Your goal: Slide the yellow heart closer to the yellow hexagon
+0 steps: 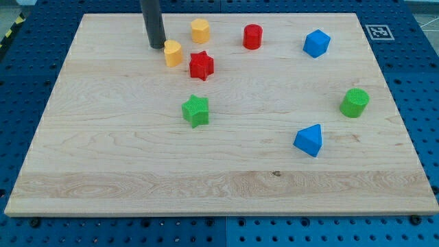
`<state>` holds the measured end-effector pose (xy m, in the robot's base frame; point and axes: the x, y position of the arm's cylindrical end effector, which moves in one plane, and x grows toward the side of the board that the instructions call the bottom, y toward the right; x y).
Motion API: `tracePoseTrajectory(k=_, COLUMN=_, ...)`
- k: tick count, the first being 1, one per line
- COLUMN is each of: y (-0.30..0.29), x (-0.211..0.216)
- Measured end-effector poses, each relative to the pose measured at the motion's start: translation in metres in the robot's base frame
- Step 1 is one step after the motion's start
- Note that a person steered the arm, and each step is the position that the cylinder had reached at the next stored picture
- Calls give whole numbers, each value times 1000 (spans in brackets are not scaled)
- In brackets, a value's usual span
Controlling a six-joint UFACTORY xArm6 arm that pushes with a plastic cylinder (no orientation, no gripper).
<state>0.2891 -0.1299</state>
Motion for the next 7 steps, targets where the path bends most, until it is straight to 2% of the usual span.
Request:
tracePoseTrajectory(k=2, y=-31, x=46)
tracePoseTrajectory(k=3, y=1, x=85)
tracePoseTrajectory(k=5, y=5, x=80)
tracePoseTrajectory(k=6, y=22, x=32)
tracePoseTrajectory(k=7, y=28, x=25)
